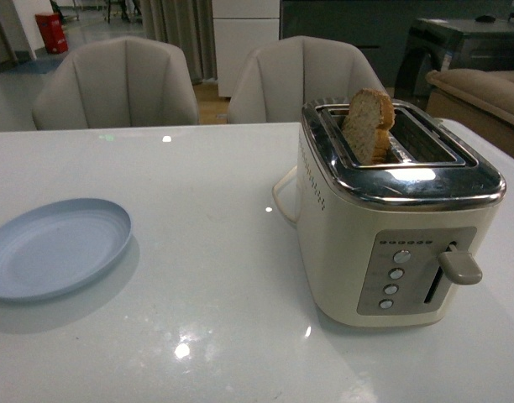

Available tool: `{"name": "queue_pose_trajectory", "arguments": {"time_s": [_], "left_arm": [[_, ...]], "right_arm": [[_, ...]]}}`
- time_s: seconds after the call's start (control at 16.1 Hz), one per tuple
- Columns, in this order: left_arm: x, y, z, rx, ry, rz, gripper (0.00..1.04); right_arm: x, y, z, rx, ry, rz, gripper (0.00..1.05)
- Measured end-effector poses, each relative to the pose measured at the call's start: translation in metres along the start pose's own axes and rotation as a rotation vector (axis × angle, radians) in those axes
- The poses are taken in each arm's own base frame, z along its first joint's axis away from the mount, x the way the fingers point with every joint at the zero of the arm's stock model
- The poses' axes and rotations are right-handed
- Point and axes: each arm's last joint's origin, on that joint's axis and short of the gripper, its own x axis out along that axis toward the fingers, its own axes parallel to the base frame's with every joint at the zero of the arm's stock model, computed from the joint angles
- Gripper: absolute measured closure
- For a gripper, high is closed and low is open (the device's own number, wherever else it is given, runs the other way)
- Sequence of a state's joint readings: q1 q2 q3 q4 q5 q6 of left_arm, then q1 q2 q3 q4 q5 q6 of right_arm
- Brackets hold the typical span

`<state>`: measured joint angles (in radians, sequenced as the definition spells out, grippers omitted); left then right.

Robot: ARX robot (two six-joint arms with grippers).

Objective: Left arm holds plate, right arm toasts bread

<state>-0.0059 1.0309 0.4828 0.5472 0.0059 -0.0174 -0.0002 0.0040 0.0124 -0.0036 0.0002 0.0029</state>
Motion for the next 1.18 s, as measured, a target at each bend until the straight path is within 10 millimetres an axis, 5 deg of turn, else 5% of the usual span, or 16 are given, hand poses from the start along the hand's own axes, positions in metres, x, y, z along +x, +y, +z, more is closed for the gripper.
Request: {"name": "queue_pose_trajectory", "arguments": {"time_s": [0.19, 1.18], "left_arm": [[-0.028, 0.001, -0.026, 0.002, -0.006, 0.011, 1.03], [-0.088, 0.002, -0.076, 0.002, 0.007, 0.012, 1.03]], "right_arm": [[0.0, 0.0, 0.0, 0.0, 0.0, 0.0, 0.06], [0.0, 0.0, 0.0, 0.0, 0.0, 0.0, 0.06]]}}
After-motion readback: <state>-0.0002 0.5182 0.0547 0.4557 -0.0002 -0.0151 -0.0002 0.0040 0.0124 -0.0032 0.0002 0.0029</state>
